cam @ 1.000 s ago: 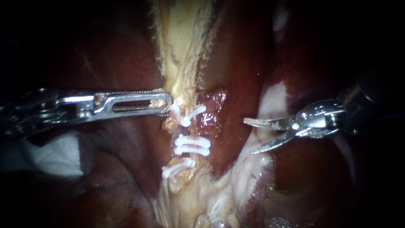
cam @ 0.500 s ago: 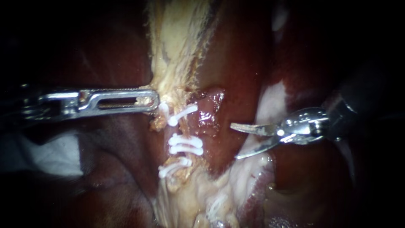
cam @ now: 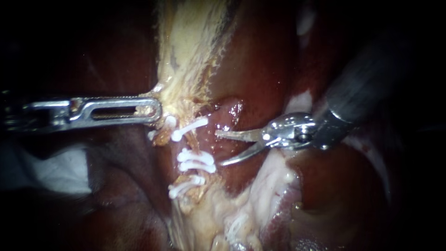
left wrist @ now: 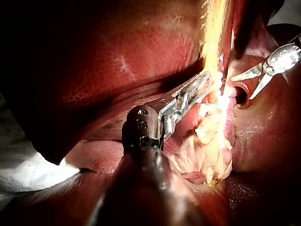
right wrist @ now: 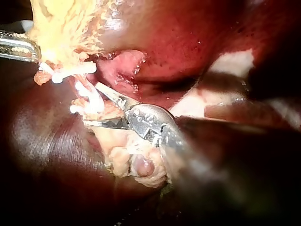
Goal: Go to the cutting position right tube
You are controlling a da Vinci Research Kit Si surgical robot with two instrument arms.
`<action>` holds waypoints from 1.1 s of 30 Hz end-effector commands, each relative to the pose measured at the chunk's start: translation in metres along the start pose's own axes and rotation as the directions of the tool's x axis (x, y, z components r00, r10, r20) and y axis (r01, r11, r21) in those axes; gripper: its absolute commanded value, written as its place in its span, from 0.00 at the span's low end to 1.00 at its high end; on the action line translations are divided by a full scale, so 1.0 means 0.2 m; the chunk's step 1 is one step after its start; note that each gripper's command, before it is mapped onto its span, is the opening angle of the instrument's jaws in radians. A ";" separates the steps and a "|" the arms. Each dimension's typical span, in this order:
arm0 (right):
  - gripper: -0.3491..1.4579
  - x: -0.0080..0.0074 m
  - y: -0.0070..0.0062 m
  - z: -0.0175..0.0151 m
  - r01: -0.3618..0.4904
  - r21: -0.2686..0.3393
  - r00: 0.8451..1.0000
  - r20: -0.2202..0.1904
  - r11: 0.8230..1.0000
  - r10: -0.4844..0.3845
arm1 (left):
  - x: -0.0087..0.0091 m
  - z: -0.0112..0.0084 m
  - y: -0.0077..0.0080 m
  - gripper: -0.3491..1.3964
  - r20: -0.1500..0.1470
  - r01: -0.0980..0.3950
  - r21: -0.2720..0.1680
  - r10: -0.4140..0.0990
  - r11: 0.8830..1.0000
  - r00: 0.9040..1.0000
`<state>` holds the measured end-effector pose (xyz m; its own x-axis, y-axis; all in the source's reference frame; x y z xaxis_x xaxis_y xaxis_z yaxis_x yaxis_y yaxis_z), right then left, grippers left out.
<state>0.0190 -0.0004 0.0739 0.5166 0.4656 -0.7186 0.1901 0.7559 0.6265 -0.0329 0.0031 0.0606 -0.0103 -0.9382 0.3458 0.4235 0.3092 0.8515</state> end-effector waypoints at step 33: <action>0.68 0.006 0.009 0.026 -0.041 0.111 0.995 -0.084 0.993 0.050 | 0.000 0.000 -0.002 0.00 0.003 0.001 0.001 -0.001 1.000 1.000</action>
<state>0.0243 -0.0009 0.0755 0.4503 0.5431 -0.7087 0.2626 0.6781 0.6864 -0.0331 0.0031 0.0602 -0.0144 -0.9380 0.3465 0.4235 0.3081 0.8519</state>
